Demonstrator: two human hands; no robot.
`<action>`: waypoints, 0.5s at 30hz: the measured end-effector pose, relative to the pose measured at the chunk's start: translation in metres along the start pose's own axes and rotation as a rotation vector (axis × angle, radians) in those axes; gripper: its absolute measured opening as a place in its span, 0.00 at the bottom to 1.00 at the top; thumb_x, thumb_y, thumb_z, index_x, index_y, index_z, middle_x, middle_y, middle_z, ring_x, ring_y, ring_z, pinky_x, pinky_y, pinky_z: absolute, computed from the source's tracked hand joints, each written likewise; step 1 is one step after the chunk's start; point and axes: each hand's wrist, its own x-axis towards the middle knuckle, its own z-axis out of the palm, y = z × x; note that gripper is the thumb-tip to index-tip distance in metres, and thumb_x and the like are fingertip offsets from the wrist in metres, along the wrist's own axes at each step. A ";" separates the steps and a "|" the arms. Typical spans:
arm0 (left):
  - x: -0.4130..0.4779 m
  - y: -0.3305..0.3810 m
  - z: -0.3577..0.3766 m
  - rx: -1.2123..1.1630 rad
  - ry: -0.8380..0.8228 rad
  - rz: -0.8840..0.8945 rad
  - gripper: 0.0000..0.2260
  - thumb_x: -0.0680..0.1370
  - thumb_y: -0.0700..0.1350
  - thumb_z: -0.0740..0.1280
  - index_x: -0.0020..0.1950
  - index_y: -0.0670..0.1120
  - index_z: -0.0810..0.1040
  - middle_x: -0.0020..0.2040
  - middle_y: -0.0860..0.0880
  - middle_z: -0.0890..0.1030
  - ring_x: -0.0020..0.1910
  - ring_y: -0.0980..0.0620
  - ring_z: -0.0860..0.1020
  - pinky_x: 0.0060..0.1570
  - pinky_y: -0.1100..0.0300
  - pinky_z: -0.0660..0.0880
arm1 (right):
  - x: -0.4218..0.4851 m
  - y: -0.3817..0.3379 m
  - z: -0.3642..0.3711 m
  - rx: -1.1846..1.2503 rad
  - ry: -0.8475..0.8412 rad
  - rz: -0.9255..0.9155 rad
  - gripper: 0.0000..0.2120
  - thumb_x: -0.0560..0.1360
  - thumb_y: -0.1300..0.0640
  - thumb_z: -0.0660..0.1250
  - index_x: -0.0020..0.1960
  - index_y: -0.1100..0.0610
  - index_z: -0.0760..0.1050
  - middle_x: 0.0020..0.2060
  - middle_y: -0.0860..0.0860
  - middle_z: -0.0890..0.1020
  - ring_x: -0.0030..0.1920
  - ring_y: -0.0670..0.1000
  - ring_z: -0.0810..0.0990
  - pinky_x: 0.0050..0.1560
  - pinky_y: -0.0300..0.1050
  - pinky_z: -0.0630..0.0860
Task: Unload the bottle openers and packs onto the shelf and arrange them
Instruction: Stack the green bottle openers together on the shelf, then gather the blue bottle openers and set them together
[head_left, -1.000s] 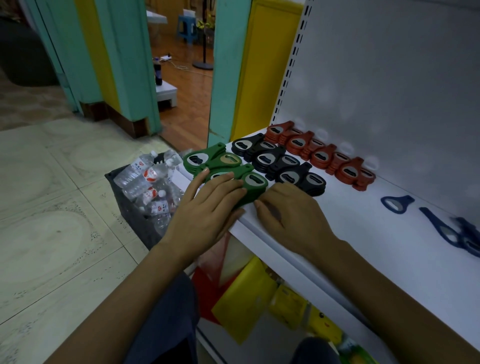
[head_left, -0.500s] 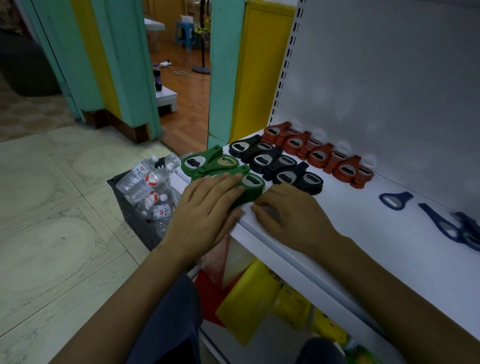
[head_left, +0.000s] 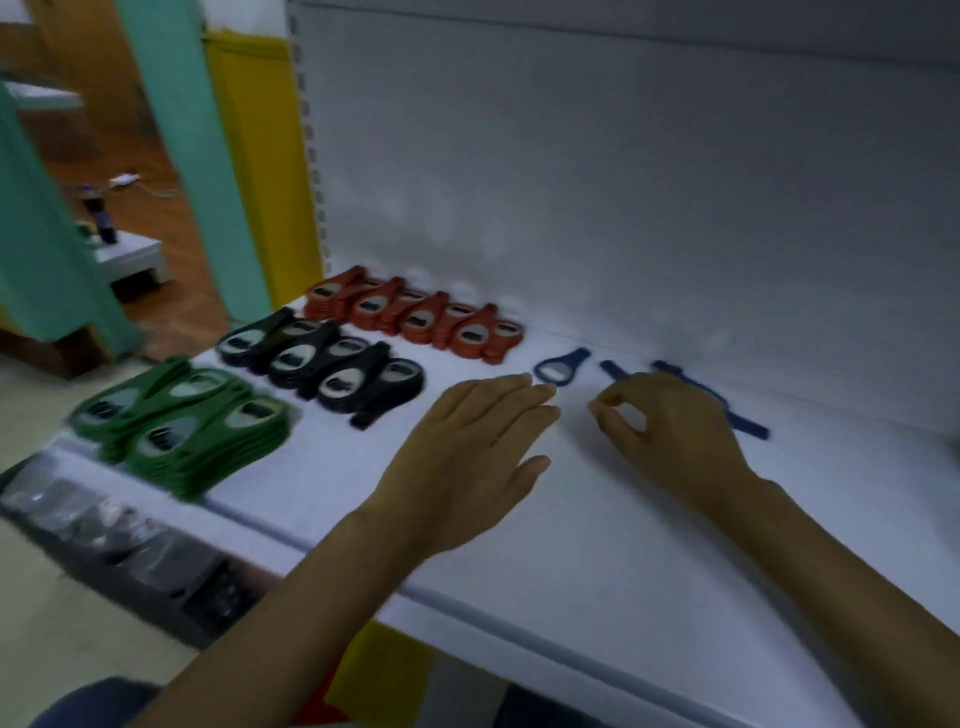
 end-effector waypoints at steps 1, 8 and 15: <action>0.011 0.010 0.010 -0.070 -0.052 -0.035 0.18 0.78 0.49 0.64 0.65 0.42 0.75 0.64 0.45 0.77 0.65 0.46 0.74 0.64 0.51 0.69 | -0.001 0.021 -0.004 -0.019 0.017 0.093 0.09 0.76 0.53 0.67 0.45 0.57 0.82 0.41 0.53 0.83 0.44 0.55 0.79 0.38 0.43 0.70; 0.068 0.044 0.069 -0.293 -0.191 -0.093 0.22 0.80 0.53 0.59 0.73 0.48 0.64 0.70 0.50 0.69 0.70 0.52 0.65 0.68 0.59 0.57 | -0.011 0.095 -0.003 0.003 -0.059 0.380 0.15 0.73 0.42 0.68 0.52 0.51 0.80 0.44 0.50 0.83 0.44 0.53 0.81 0.41 0.46 0.76; 0.071 0.041 0.089 -0.491 -0.124 -0.231 0.17 0.77 0.48 0.66 0.66 0.47 0.73 0.59 0.52 0.77 0.59 0.53 0.73 0.58 0.63 0.69 | -0.009 0.091 0.001 -0.190 -0.018 0.312 0.12 0.79 0.47 0.60 0.49 0.50 0.81 0.41 0.50 0.83 0.40 0.52 0.78 0.36 0.43 0.66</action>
